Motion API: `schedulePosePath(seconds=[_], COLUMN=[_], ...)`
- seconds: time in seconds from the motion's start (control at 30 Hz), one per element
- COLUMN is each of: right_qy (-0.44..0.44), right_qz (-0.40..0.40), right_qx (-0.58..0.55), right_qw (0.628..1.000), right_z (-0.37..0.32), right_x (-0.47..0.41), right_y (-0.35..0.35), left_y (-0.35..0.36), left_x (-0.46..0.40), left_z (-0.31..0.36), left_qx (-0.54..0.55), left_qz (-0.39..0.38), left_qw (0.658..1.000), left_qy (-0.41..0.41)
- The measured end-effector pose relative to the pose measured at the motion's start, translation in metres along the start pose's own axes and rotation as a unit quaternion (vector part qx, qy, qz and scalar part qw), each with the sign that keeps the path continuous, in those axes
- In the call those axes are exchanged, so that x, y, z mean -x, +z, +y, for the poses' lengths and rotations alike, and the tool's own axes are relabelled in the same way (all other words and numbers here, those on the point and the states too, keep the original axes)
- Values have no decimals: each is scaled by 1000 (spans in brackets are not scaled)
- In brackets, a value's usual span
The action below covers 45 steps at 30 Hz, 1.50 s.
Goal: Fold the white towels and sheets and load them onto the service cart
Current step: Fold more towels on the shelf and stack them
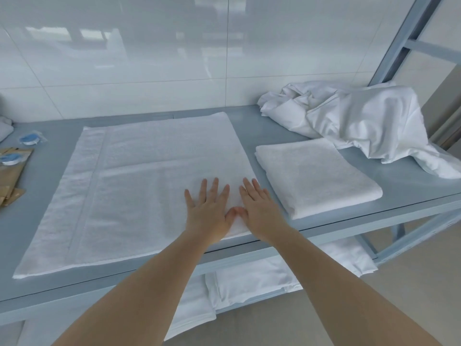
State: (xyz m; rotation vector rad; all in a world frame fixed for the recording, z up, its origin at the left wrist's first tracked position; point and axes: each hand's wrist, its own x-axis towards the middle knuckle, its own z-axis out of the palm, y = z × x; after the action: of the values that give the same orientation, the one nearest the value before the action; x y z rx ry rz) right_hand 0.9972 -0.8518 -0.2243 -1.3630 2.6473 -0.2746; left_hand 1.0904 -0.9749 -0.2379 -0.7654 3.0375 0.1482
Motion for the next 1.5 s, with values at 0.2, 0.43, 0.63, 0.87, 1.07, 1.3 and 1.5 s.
schedulePosePath(seconds=[0.2, 0.43, 0.63, 0.87, 1.07, 1.3, 1.5], right_qy=[51, 48, 34, 65, 125, 88, 115], right_qz=[-40, 147, 91, 13, 177, 73, 19], right_qx=[44, 21, 1, 38, 3, 26, 51], right_qw=[997, 988, 995, 997, 976, 993, 992], right_z=[0, -15, -12, -12, -29, -17, -16], right_x=[5, -39, -92, -95, -141, -203, -204], right_y=[19, 0, 27, 29, 8, 25, 26], left_y=[10, -12, 12, -6, -19, 6, 1], left_x=[8, -15, -54, -56, -76, -126, -123], left_z=[-3, -1, -37, -157, -136, -103, -183], left_qx=[8, -19, 19, -10, -18, 2, -12], left_qz=[-20, 140, 3, -33, 127, 3, -8], left_qw=[1000, 990, 999, 986, 986, 999, 997], left_qy=[-12, -9, -28, -163, -109, 35, -70])
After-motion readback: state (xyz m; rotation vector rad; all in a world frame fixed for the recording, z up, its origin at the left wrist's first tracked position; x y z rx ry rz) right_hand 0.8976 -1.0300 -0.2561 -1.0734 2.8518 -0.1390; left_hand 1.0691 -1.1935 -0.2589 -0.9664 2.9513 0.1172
